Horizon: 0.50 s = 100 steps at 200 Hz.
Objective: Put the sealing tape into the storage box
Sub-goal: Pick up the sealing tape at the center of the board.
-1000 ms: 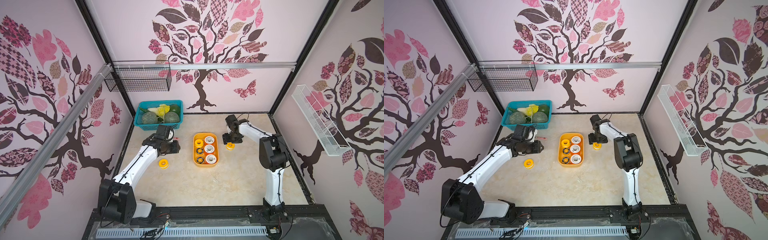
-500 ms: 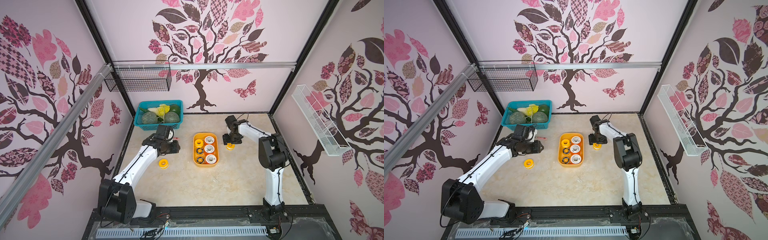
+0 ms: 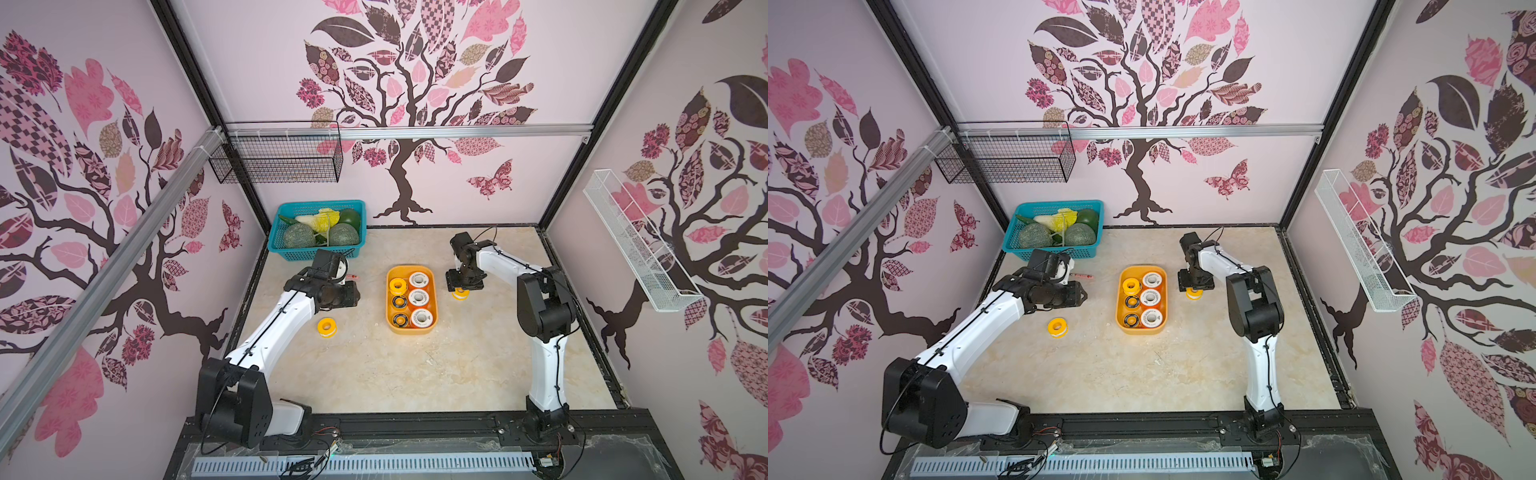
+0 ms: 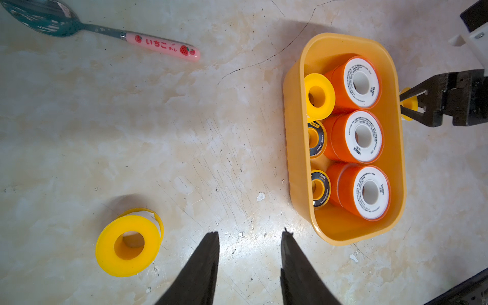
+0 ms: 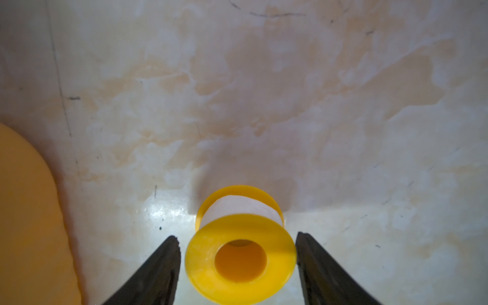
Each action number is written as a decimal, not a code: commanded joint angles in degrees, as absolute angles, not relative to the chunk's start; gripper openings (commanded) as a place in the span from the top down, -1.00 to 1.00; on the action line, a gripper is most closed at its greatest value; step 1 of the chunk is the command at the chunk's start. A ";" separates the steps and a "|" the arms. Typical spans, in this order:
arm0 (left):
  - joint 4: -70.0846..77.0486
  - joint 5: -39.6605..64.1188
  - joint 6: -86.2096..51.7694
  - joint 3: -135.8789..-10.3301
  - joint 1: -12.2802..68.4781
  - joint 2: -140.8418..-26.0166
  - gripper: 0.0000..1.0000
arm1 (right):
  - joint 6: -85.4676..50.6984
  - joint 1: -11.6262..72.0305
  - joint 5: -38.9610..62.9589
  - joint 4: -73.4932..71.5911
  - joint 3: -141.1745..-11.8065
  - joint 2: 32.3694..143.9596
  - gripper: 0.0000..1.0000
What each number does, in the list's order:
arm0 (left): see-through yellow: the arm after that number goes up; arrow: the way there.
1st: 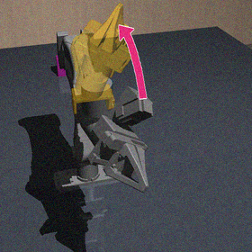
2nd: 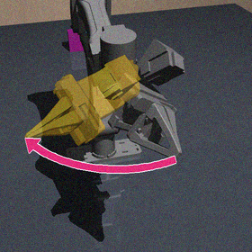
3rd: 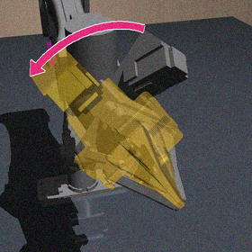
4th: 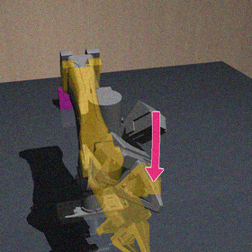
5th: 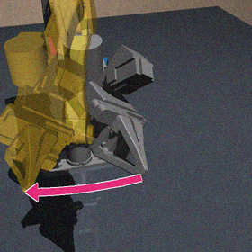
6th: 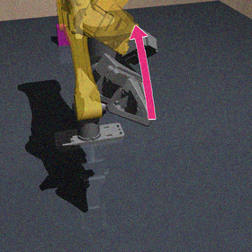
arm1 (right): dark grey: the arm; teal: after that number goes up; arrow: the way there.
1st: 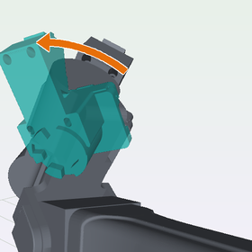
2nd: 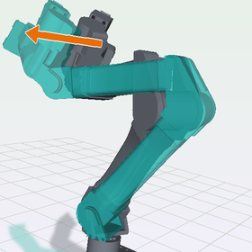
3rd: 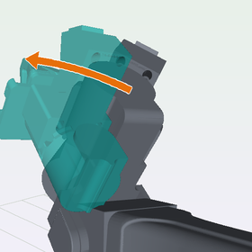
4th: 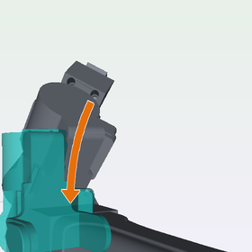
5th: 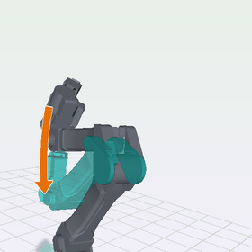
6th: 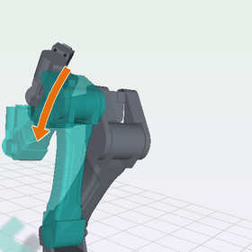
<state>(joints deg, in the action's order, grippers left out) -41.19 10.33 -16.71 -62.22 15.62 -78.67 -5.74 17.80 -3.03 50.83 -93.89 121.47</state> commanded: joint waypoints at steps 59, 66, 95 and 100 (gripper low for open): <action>-41.18 9.80 -16.78 -62.94 15.29 -78.24 0.14 | -6.77 17.75 -2.80 50.46 -93.77 123.39 -0.29; -41.21 9.87 -16.79 -63.00 15.24 -78.30 0.14 | -6.84 17.76 -2.81 50.30 -93.70 123.31 -0.26; -41.22 9.85 -16.74 -62.97 15.28 -78.33 0.14 | -7.01 17.67 -3.16 50.31 -93.60 123.07 -0.24; -41.14 9.84 -16.70 -62.95 15.29 -78.40 0.14 | -7.00 17.66 -3.10 50.28 -93.49 122.93 -0.24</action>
<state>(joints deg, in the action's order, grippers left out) -41.21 10.31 -16.71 -62.22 15.62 -78.67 -6.44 17.80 -3.01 50.72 -93.69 121.47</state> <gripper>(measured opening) 0.432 0.625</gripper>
